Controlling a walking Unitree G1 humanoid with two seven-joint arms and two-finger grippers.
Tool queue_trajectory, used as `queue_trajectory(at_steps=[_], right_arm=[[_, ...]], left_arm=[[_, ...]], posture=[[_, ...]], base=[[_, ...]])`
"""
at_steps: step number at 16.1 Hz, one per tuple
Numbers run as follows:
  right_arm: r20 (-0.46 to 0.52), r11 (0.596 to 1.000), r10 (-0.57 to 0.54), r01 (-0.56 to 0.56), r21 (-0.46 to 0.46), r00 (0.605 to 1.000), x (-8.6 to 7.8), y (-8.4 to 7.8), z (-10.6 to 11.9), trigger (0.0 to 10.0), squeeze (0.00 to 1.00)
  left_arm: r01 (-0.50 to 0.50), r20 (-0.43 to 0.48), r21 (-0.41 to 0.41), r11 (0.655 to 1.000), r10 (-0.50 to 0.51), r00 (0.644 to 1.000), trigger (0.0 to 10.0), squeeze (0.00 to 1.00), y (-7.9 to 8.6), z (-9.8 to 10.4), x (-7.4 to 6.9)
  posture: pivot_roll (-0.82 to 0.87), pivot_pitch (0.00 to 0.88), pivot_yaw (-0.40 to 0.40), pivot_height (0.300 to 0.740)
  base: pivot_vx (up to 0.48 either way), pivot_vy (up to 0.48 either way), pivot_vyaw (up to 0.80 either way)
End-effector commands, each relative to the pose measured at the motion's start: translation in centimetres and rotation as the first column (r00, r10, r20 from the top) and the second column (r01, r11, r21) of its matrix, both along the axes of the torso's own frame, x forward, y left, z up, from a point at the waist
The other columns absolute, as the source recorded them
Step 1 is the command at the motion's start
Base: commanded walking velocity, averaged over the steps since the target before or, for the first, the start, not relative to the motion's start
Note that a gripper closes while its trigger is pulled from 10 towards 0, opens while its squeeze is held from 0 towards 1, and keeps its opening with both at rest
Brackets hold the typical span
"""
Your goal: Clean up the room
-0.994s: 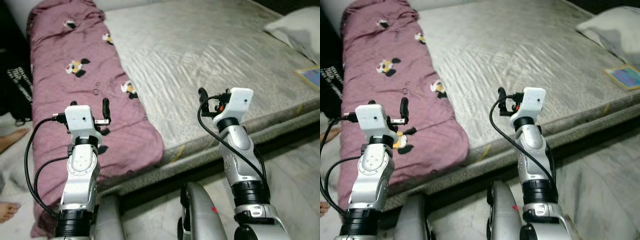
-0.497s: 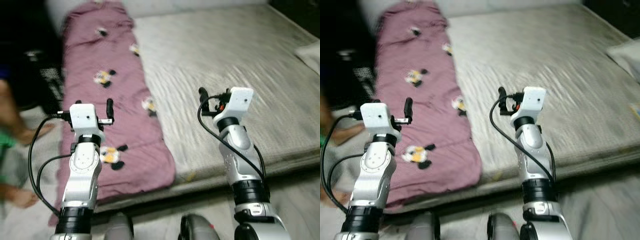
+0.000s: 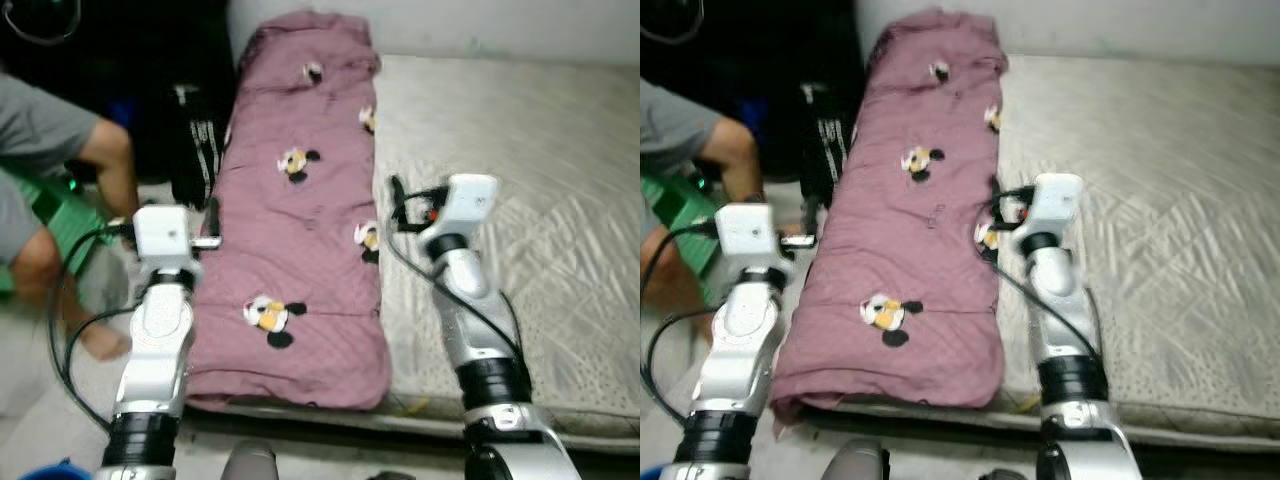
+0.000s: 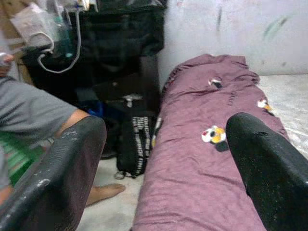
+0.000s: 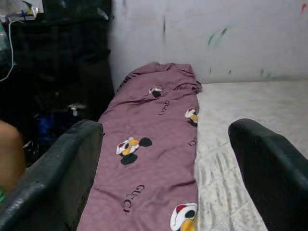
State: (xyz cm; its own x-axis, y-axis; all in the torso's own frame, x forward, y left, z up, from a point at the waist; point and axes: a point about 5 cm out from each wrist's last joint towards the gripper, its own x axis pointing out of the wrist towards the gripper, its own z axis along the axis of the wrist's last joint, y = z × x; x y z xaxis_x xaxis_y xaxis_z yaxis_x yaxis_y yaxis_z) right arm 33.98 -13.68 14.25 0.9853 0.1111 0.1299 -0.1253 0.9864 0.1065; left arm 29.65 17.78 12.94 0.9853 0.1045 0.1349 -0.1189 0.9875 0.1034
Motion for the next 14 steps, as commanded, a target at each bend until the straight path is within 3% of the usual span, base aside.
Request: queue_trajectory(at_steps=[1,11,14], right_arm=[[0.001,1.0,-0.024,0.024,-0.006,1.0,0.02,-0.9,-0.07,10.0,0.0],[-0.012,0.999,-0.037,0.037,-0.026,0.999,-0.18,-0.84,-0.21,10.0,0.0],[-0.026,0.999,-0.043,0.043,-0.017,0.999,-0.85,-0.68,-0.83,10.0,0.0]], left_arm=[[0.016,0.004,0.007,1.0,-0.016,1.0,10.0,0.0,-0.59,0.06,0.13],[0.037,0.011,-0.007,0.999,-0.037,0.999,10.0,0.0,-0.98,0.56,0.31],[0.054,0.004,-0.013,0.998,-0.054,0.999,10.0,0.0,-1.05,0.6,0.42]], posture=[[-0.02,0.0,-0.001,0.74],[-0.06,0.0,0.009,0.74],[-0.07,0.0,0.018,0.74]], base=[[0.0,0.0,0.0],[0.0,0.0,0.0],[0.0,0.442,0.0]])
